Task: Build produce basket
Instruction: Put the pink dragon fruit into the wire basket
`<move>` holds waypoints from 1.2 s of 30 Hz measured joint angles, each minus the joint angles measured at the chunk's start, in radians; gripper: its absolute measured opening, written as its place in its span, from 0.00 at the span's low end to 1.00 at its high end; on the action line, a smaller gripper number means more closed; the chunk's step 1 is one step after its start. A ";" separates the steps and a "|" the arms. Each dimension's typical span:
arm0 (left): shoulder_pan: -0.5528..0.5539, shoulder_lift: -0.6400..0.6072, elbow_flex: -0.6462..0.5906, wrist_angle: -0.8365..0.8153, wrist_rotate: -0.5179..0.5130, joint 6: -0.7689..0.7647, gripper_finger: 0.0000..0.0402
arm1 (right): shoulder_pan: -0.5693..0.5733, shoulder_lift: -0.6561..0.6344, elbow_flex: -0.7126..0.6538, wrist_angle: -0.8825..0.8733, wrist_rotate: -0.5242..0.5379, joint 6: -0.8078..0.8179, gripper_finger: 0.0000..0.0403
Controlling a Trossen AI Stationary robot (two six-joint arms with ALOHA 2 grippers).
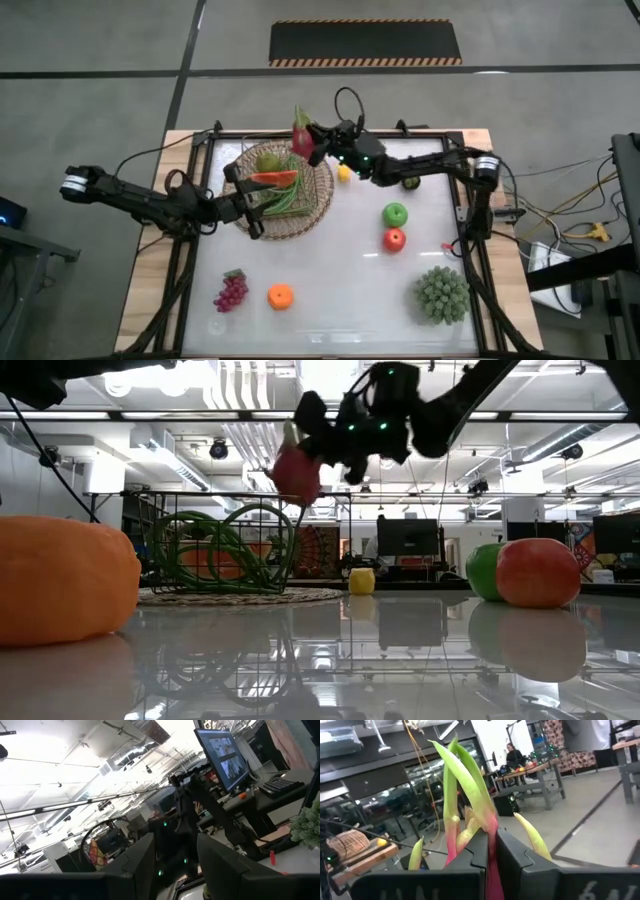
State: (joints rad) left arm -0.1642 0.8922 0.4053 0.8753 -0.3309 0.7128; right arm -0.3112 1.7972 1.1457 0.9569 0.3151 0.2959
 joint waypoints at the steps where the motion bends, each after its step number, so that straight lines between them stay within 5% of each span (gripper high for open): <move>1: 0.000 -0.002 0.000 -0.002 0.000 0.000 0.33 | 0.000 0.023 0.019 0.009 -0.001 0.001 0.03; 19: 0.000 -0.005 0.000 -0.001 0.004 0.001 0.33 | 0.007 0.275 0.264 0.013 0.030 0.162 0.03; 36: 0.000 -0.005 0.001 -0.001 0.004 0.001 0.33 | 0.008 0.366 0.331 -0.061 0.054 0.108 0.03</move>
State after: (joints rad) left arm -0.1640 0.8867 0.4061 0.8747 -0.3267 0.7139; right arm -0.3033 2.1628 1.4769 0.8956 0.3693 0.4044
